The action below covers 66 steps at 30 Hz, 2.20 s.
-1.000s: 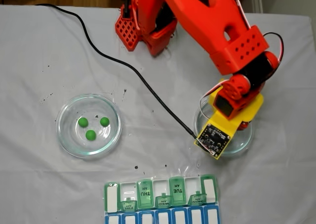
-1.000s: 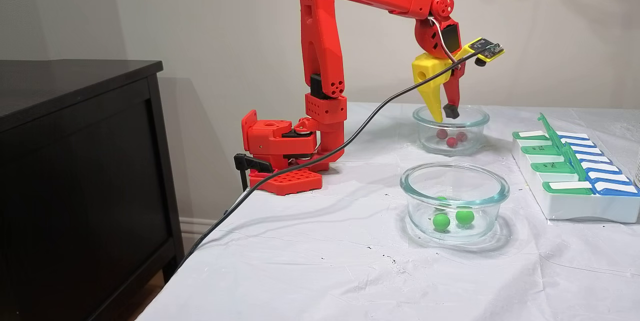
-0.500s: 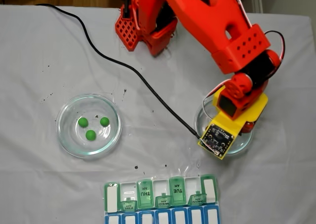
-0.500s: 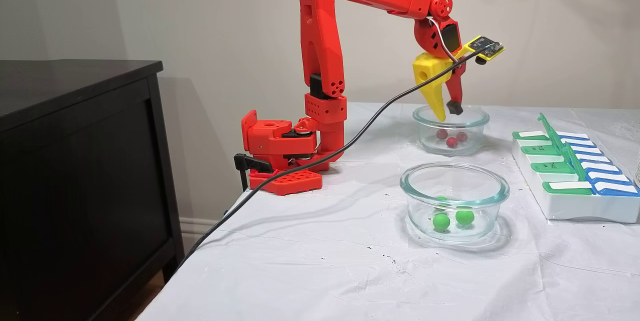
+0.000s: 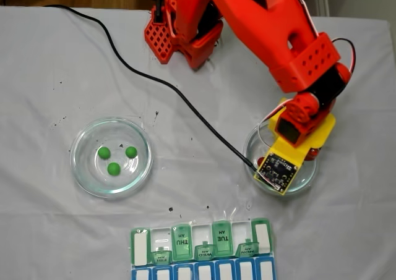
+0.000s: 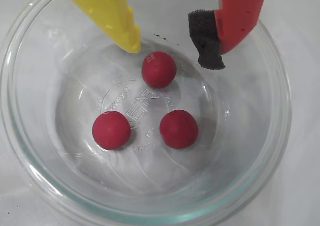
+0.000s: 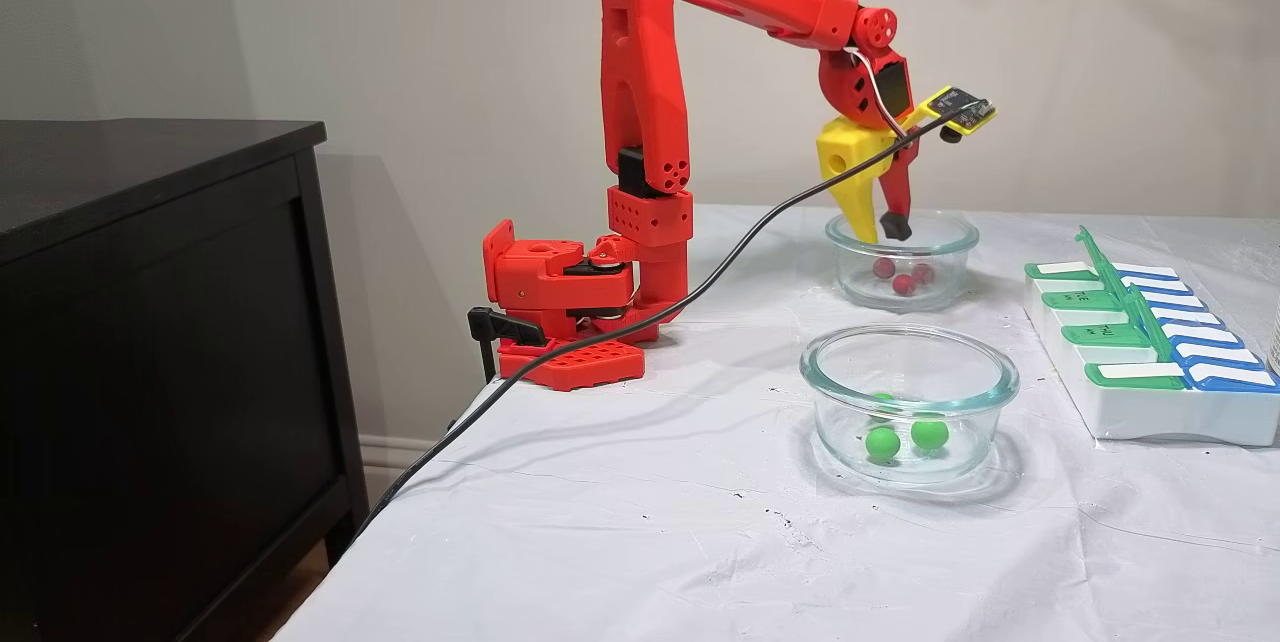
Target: Sort medicines into box.
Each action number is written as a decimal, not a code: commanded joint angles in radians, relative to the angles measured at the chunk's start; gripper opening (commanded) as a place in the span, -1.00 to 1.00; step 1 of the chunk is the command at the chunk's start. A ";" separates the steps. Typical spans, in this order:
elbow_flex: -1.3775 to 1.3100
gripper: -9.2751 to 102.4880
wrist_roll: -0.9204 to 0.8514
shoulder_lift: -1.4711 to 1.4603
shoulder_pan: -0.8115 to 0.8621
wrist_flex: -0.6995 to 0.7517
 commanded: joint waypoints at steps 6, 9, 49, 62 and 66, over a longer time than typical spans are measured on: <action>-0.015 -0.52 -0.009 -0.012 0.003 -0.055; -0.014 -0.51 -0.011 -0.018 0.008 -0.063; 0.005 -0.72 -0.031 -0.092 -0.009 -0.087; -0.067 -0.84 -0.055 0.117 0.049 0.015; -0.227 -0.84 -0.015 0.212 0.170 0.095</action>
